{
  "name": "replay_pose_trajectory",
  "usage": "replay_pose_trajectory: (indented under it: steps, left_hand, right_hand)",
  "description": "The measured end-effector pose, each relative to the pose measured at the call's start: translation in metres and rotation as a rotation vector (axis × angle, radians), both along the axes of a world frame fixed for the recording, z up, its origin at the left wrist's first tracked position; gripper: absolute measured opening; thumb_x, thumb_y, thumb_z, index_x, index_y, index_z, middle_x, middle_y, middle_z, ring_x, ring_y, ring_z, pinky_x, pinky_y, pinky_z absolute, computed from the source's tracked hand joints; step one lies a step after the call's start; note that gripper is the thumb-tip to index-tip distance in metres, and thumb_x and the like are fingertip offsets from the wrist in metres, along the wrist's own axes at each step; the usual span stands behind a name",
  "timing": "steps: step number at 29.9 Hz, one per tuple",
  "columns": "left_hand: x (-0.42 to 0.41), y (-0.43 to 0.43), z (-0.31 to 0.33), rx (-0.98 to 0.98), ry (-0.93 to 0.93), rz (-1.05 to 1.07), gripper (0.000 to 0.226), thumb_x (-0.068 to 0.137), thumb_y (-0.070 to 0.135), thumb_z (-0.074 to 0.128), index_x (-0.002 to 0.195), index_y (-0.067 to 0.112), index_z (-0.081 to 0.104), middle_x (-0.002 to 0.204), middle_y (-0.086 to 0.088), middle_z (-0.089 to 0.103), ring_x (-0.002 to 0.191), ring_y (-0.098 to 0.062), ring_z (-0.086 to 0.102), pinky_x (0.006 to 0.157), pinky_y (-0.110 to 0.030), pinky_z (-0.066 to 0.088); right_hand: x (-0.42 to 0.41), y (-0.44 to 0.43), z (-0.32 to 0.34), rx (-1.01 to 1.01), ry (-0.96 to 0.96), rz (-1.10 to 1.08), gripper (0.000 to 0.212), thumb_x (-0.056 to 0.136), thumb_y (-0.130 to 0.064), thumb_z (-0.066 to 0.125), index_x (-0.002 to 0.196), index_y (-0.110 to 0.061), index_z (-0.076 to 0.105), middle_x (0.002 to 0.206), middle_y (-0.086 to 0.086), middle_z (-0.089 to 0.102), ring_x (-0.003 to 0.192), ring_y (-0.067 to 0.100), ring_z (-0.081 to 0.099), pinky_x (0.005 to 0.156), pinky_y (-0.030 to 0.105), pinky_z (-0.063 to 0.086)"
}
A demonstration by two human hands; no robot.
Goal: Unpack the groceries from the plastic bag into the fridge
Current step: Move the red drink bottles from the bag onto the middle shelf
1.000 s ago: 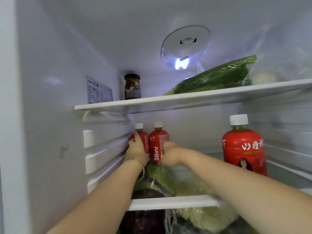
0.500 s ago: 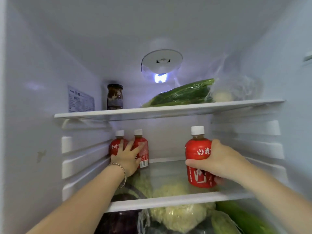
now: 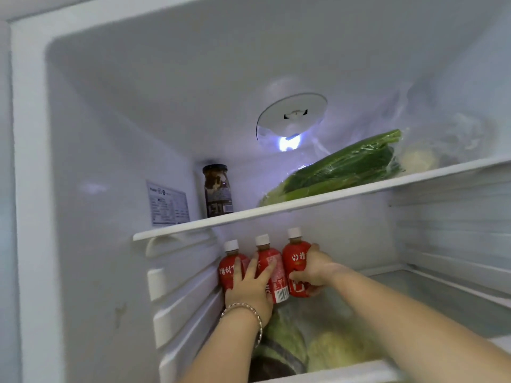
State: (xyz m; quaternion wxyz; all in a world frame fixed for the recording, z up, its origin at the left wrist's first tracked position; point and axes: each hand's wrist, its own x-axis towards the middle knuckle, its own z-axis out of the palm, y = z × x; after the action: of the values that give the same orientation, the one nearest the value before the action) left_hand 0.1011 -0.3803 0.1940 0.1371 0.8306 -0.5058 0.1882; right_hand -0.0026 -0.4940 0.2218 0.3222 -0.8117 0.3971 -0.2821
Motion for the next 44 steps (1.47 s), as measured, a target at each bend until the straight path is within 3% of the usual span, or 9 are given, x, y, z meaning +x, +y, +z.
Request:
replay_pose_trajectory:
  steps: [3,7,11,14,18,28,34,39,44]
  left_hand:
    - [0.000,-0.003,0.001,-0.010,0.014,-0.006,0.068,0.094,0.024,0.043,0.145,0.047,0.004,0.157,0.012,-0.009,0.145,-0.026,-0.012,0.113,-0.044,0.029]
    - [-0.003,-0.006,0.003,0.022,0.038,0.003,0.072,0.093,0.021,0.044,0.144,0.048,0.001,0.157,0.012,-0.010,0.145,-0.026,-0.013,0.111,-0.046,0.029]
    - [-0.008,-0.002,0.004,0.067,0.042,0.027,0.073,0.094,0.023,0.045,0.144,0.047,-0.002,0.157,0.010,-0.012,0.145,-0.025,-0.012,0.113,-0.048,0.027]
    - [-0.021,0.013,0.009,0.171,0.098,0.123,0.070,0.092,0.022,0.048,0.147,0.037,0.007,0.159,0.004,-0.001,0.146,-0.026,0.004,0.115,-0.046,0.023]
    - [-0.065,0.059,0.023,0.184,0.152,0.156,0.034,0.091,0.020,0.049,0.123,0.014,0.055,0.126,-0.008,0.058,0.113,-0.025,0.056,0.094,-0.030,0.045]
    - [-0.183,0.288,-0.015,0.145,0.172,0.640,0.025,0.091,0.025,0.044,0.092,0.007,0.062,0.098,-0.012,0.062,0.094,-0.030,0.059,0.086,-0.035,0.050]
    - [-0.297,0.455,-0.092,0.223,0.462,1.005,0.033,0.093,0.023,0.047,0.112,0.003,0.064,0.116,-0.015,0.063,0.110,-0.030,0.058,0.090,-0.031,0.045]
    - [-0.446,0.580,-0.151,0.113,0.674,1.296,0.036,0.092,0.028,0.047,0.110,0.002,0.064,0.098,-0.011,0.059,0.090,-0.025,0.055,0.082,-0.031,0.046]
    - [-0.638,0.699,-0.205,-0.055,0.855,1.598,0.033,0.090,0.027,0.050,0.110,0.005,0.066,0.105,-0.010,0.065,0.096,-0.028,0.060,0.084,-0.031,0.048]
  right_hand:
    - [0.000,0.000,-0.003,0.075,-0.018,0.049,0.064,0.086,-0.010,0.066,0.133,-0.002,0.025,0.119,0.017,0.050,0.110,0.036,0.060,0.044,0.029,0.053]
    - [-0.013,0.009,-0.008,-0.073,0.150,0.020,0.041,0.086,-0.011,0.062,0.124,-0.002,0.050,0.117,0.016,0.061,0.109,0.028,0.062,0.084,0.030,0.052]
    - [-0.041,0.037,-0.012,-0.245,0.265,0.035,0.012,0.088,-0.015,0.056,0.092,-0.010,0.066,0.106,0.016,0.066,0.098,0.023,0.064,0.077,0.025,0.046]
    - [-0.067,0.054,-0.015,-0.341,0.325,0.132,0.020,0.090,-0.013,0.050,0.099,-0.007,0.067,0.113,0.017,0.066,0.107,0.028,0.062,0.073,0.021,0.039]
    - [-0.088,0.086,-0.010,-0.458,0.265,0.329,0.023,0.087,-0.013,0.052,0.098,-0.006,0.071,0.107,0.010,0.069,0.101,0.025,0.063,0.083,0.027,0.047]
    - [-0.128,0.260,-0.037,-0.662,0.233,0.984,0.021,0.089,-0.023,0.054,0.099,-0.014,0.071,0.103,0.002,0.070,0.094,0.019,0.062,0.081,0.028,0.049]
    - [-0.184,0.417,-0.095,-0.668,0.472,1.392,0.027,0.088,-0.025,0.053,0.096,-0.006,0.070,0.087,0.010,0.073,0.067,0.020,0.062,0.064,0.026,0.050]
    - [-0.279,0.558,-0.152,-0.765,0.577,1.732,0.025,0.089,-0.029,0.055,0.095,-0.008,0.067,0.079,0.005,0.068,0.064,0.017,0.058,0.062,0.026,0.048]
    - [-0.418,0.695,-0.211,-0.939,0.595,2.046,0.030,0.092,-0.027,0.052,0.112,-0.008,0.063,0.108,0.009,0.067,0.097,0.024,0.065,0.080,0.030,0.051]
